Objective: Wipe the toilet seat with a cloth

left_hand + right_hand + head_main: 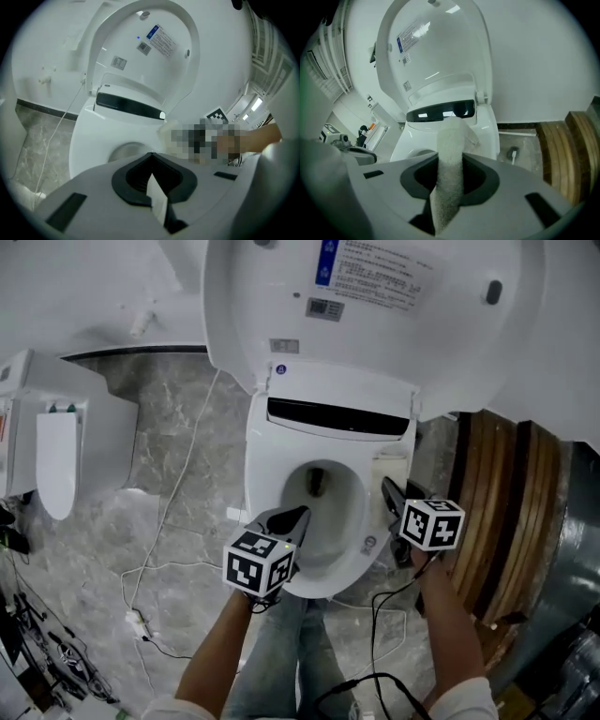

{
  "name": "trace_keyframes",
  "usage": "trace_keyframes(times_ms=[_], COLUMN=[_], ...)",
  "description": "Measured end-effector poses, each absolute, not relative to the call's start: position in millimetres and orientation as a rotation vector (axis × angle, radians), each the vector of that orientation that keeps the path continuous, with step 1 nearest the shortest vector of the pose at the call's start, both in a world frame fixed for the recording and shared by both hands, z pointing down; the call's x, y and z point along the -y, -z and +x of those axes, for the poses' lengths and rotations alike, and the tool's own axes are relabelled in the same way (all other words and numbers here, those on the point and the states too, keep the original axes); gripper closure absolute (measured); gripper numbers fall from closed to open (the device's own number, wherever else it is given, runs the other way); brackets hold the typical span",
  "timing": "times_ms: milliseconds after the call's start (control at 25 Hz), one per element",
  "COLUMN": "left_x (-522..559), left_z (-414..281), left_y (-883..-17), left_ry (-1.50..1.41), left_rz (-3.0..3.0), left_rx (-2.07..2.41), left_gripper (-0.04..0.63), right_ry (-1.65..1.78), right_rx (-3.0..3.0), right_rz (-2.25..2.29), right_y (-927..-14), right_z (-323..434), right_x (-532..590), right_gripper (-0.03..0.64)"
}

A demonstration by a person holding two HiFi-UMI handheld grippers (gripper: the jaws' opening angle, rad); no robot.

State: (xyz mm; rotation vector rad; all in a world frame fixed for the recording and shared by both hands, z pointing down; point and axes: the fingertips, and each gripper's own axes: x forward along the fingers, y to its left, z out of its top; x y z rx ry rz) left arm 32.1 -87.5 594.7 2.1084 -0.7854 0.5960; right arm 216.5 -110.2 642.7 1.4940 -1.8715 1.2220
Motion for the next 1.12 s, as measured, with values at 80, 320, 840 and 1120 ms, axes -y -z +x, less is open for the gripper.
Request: trace_keyframes(times_ms=[80,320,840,1120], left_x=[90.6,91.7,-24.6,-117.6], left_z=[34.0,39.0,47.4,28.2], left_y=[-572.3,-515.4,-400.4,-337.4], left_ry=[-0.598,-0.580,-0.540,-0.568], left_rz=[2.143,2.182,2.166,2.197], left_rx=[0.784,0.845,0.911,0.912], left_gripper=[0.584,0.584,0.583,0.584], right_ry=[-1.276,-1.275,-1.251,-1.379], right_rx=[1.851,1.802,1.710,1.725], right_rz=[1.527,1.685,1.896,1.911], right_y=[-631.0,-568.7,-444.3,-387.0], right_z=[212.2,204.7,185.5,143.0], right_x=[95.5,66.1,-60.2,-144.8], right_gripper=[0.517,0.517,0.515,0.515])
